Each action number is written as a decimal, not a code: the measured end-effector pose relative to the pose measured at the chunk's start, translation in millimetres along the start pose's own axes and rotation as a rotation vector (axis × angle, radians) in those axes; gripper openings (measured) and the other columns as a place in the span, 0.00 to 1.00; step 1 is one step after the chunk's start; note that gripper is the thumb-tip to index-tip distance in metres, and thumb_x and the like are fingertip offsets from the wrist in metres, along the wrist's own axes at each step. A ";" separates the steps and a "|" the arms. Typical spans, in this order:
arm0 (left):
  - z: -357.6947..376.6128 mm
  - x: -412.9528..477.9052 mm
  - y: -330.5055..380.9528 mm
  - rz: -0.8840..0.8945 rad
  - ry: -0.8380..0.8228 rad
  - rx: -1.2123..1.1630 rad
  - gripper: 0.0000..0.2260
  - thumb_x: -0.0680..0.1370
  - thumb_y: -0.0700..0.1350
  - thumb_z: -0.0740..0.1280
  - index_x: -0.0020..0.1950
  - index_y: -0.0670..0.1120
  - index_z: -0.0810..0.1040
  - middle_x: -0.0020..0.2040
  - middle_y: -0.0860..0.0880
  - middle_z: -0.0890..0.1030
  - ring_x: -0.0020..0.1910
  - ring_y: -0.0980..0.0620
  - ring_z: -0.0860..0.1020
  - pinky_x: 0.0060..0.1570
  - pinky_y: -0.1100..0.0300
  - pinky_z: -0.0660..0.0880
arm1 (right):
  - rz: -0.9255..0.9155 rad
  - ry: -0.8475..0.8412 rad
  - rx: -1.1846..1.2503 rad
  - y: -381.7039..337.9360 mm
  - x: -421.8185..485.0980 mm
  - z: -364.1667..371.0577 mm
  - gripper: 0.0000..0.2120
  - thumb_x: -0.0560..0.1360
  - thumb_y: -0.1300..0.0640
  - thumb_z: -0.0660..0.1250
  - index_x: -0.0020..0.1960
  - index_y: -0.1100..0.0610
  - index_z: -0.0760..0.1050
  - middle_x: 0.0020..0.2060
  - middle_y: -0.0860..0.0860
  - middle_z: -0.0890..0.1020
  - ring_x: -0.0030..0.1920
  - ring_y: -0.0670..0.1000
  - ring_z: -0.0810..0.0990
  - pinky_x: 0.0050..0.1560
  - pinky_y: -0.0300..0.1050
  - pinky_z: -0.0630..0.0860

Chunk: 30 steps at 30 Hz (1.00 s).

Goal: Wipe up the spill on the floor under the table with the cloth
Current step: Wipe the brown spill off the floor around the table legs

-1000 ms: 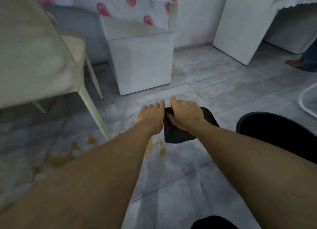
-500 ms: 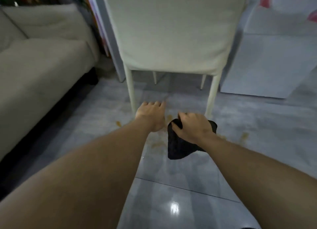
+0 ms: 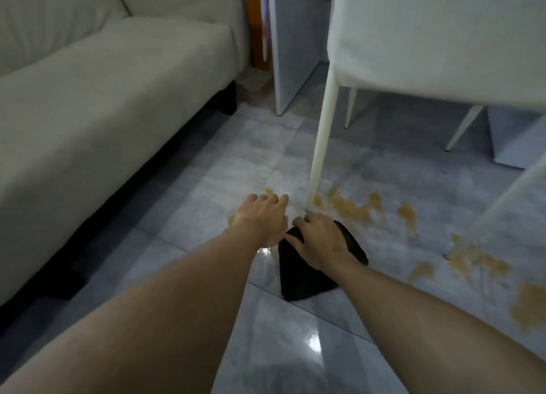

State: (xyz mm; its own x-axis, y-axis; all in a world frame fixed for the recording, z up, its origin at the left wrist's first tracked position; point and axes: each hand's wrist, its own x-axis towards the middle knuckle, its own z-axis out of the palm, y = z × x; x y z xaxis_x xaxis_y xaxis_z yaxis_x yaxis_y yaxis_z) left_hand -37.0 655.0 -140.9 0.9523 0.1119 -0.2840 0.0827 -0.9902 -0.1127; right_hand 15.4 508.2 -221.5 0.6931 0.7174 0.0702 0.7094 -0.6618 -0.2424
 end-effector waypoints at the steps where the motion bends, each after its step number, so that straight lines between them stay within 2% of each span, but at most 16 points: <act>1: 10.8 1.0 -4.5 -0.003 -0.019 -0.002 0.22 0.84 0.52 0.52 0.76 0.44 0.61 0.70 0.43 0.73 0.68 0.41 0.72 0.68 0.48 0.66 | 0.025 -0.010 -0.029 -3.1 0.8 17.8 0.21 0.80 0.42 0.65 0.65 0.56 0.74 0.56 0.57 0.79 0.59 0.61 0.77 0.59 0.55 0.74; 3: 30.3 6.8 -15.7 -0.006 -0.064 -0.018 0.22 0.84 0.51 0.52 0.77 0.44 0.60 0.70 0.43 0.73 0.68 0.41 0.72 0.68 0.48 0.65 | 0.150 -0.024 -0.091 -13.6 -1.5 48.7 0.30 0.77 0.40 0.68 0.71 0.57 0.69 0.62 0.60 0.76 0.66 0.64 0.72 0.68 0.60 0.69; 5: 42.9 9.2 -19.8 0.000 -0.067 -0.030 0.23 0.84 0.51 0.53 0.77 0.44 0.59 0.70 0.43 0.73 0.68 0.42 0.72 0.68 0.48 0.65 | 0.315 -0.043 -0.104 -22.1 -13.2 63.1 0.36 0.76 0.37 0.66 0.75 0.58 0.66 0.68 0.63 0.73 0.70 0.66 0.69 0.72 0.65 0.64; 6: 48.4 11.3 -22.9 0.006 -0.069 -0.043 0.23 0.84 0.51 0.53 0.78 0.44 0.58 0.71 0.43 0.72 0.69 0.42 0.72 0.69 0.47 0.65 | 0.364 -0.076 -0.095 -26.4 -16.6 70.4 0.38 0.77 0.35 0.63 0.78 0.58 0.62 0.72 0.64 0.69 0.73 0.67 0.65 0.74 0.66 0.60; 9: 65.4 21.0 -29.8 0.024 -0.078 -0.094 0.25 0.85 0.51 0.51 0.80 0.44 0.54 0.73 0.43 0.70 0.70 0.42 0.70 0.70 0.47 0.64 | 0.442 -0.222 0.013 -33.1 -17.3 90.0 0.40 0.81 0.33 0.49 0.83 0.54 0.41 0.82 0.58 0.47 0.80 0.65 0.46 0.78 0.64 0.45; 11: 76.6 28.0 -32.6 0.025 -0.061 -0.125 0.25 0.85 0.51 0.50 0.81 0.44 0.54 0.74 0.43 0.70 0.70 0.42 0.70 0.70 0.47 0.65 | 0.473 -0.244 0.044 -35.4 -11.6 97.6 0.38 0.81 0.32 0.44 0.82 0.51 0.38 0.82 0.54 0.41 0.80 0.63 0.39 0.79 0.62 0.43; 14: 97.0 37.4 -34.7 0.023 -0.013 -0.195 0.25 0.85 0.52 0.50 0.81 0.44 0.54 0.75 0.44 0.68 0.71 0.42 0.69 0.70 0.47 0.64 | 0.464 -0.193 0.032 -35.8 -3.5 112.3 0.34 0.81 0.34 0.40 0.83 0.49 0.44 0.83 0.52 0.44 0.81 0.62 0.39 0.78 0.61 0.48; 16: 112.0 42.7 -33.2 0.012 0.024 -0.216 0.26 0.85 0.52 0.50 0.82 0.45 0.52 0.78 0.45 0.65 0.74 0.43 0.66 0.72 0.47 0.62 | 0.419 -0.082 0.030 -33.3 0.0 120.1 0.33 0.82 0.36 0.41 0.82 0.50 0.53 0.82 0.51 0.52 0.81 0.61 0.46 0.76 0.61 0.55; 18: 125.7 48.7 -30.2 -0.014 0.036 -0.252 0.27 0.85 0.54 0.48 0.82 0.46 0.50 0.81 0.46 0.59 0.78 0.44 0.60 0.75 0.47 0.58 | 0.381 0.048 0.053 -29.0 2.6 125.3 0.31 0.82 0.38 0.49 0.79 0.52 0.61 0.80 0.53 0.60 0.80 0.60 0.56 0.72 0.60 0.63; 20: 137.7 53.3 -27.0 -0.045 0.044 -0.296 0.28 0.85 0.56 0.46 0.83 0.48 0.47 0.83 0.47 0.54 0.80 0.45 0.55 0.77 0.47 0.54 | 0.425 0.161 0.100 -24.8 0.8 130.1 0.32 0.79 0.39 0.59 0.78 0.55 0.62 0.79 0.58 0.62 0.78 0.61 0.61 0.70 0.59 0.67; 22: 149.0 53.3 -25.8 -0.077 0.051 -0.335 0.28 0.85 0.57 0.44 0.83 0.49 0.45 0.83 0.48 0.51 0.82 0.46 0.51 0.79 0.47 0.51 | 0.547 0.192 0.122 -23.3 -0.6 134.0 0.41 0.76 0.35 0.62 0.79 0.58 0.59 0.78 0.63 0.61 0.77 0.64 0.60 0.72 0.62 0.64; 24: 161.0 46.8 -28.2 -0.112 0.076 -0.352 0.28 0.85 0.58 0.44 0.83 0.49 0.45 0.84 0.49 0.49 0.82 0.47 0.48 0.79 0.48 0.49 | 0.630 0.138 0.076 -25.9 5.0 138.1 0.46 0.74 0.29 0.59 0.80 0.59 0.55 0.78 0.64 0.61 0.78 0.67 0.56 0.74 0.64 0.58; 26: 175.1 37.4 -35.3 -0.166 0.117 -0.372 0.28 0.84 0.59 0.44 0.83 0.50 0.45 0.84 0.49 0.47 0.82 0.47 0.44 0.80 0.48 0.46 | 0.645 0.082 0.063 -31.7 19.4 140.2 0.47 0.74 0.28 0.55 0.81 0.58 0.53 0.79 0.63 0.60 0.79 0.68 0.53 0.76 0.65 0.53; 28: 188.5 27.8 -46.6 -0.282 0.168 -0.366 0.29 0.84 0.59 0.44 0.83 0.50 0.46 0.84 0.47 0.47 0.82 0.45 0.43 0.79 0.47 0.44 | 0.554 0.038 0.054 -41.5 34.2 141.8 0.45 0.75 0.28 0.52 0.82 0.55 0.51 0.80 0.60 0.59 0.79 0.66 0.52 0.77 0.64 0.48; 30: 200.3 20.8 -59.8 -0.451 0.182 -0.378 0.29 0.84 0.59 0.44 0.83 0.48 0.47 0.83 0.44 0.49 0.82 0.40 0.43 0.79 0.44 0.44 | 0.382 0.025 0.031 -53.1 36.8 145.5 0.43 0.76 0.28 0.52 0.82 0.51 0.54 0.80 0.58 0.61 0.80 0.65 0.53 0.78 0.66 0.44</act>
State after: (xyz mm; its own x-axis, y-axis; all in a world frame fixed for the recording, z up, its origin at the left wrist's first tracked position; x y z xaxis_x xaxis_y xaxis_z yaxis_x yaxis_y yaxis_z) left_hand -81.0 733.3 -330.9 0.8311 0.5439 -0.1161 0.5561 -0.8134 0.1704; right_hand -15.3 601.4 -346.9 0.9102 0.4142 -0.0070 0.3953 -0.8733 -0.2847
